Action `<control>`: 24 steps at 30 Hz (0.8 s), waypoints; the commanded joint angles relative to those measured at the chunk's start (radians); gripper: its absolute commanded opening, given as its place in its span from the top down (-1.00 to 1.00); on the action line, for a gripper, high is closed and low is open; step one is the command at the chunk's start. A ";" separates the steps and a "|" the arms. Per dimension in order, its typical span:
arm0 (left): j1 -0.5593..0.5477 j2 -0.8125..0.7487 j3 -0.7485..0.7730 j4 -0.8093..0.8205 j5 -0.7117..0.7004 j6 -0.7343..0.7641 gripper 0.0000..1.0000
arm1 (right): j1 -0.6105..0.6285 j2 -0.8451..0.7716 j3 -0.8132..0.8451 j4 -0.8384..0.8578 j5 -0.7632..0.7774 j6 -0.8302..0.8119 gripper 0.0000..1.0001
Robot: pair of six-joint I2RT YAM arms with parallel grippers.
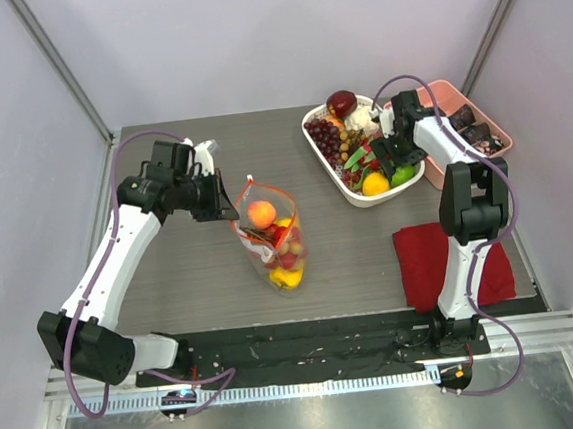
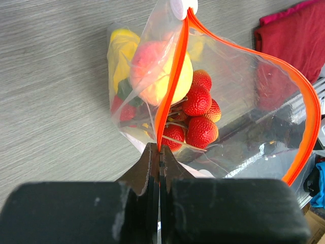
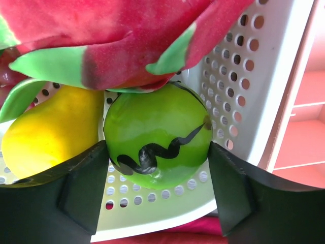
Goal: Place the food in the zip-top bag and seal the zipper
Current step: Pick up the fake fruit from the bin.
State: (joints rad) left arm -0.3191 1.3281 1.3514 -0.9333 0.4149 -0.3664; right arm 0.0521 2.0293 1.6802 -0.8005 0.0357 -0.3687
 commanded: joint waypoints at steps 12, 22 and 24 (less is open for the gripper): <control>0.003 -0.013 0.009 0.028 0.007 0.004 1.00 | -0.014 -0.178 0.265 -0.150 -0.149 0.037 -0.07; 0.002 -0.010 0.012 0.033 0.013 0.000 1.00 | 0.101 -0.302 0.478 -0.258 -0.404 0.139 -0.05; 0.003 -0.009 0.015 0.028 0.012 0.000 1.00 | 0.178 -0.352 0.484 -0.238 -0.450 0.157 -0.05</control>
State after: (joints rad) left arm -0.3191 1.3281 1.3514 -0.9329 0.4152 -0.3664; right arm 0.1211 1.7855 2.1082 -1.0294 -0.2638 -0.2745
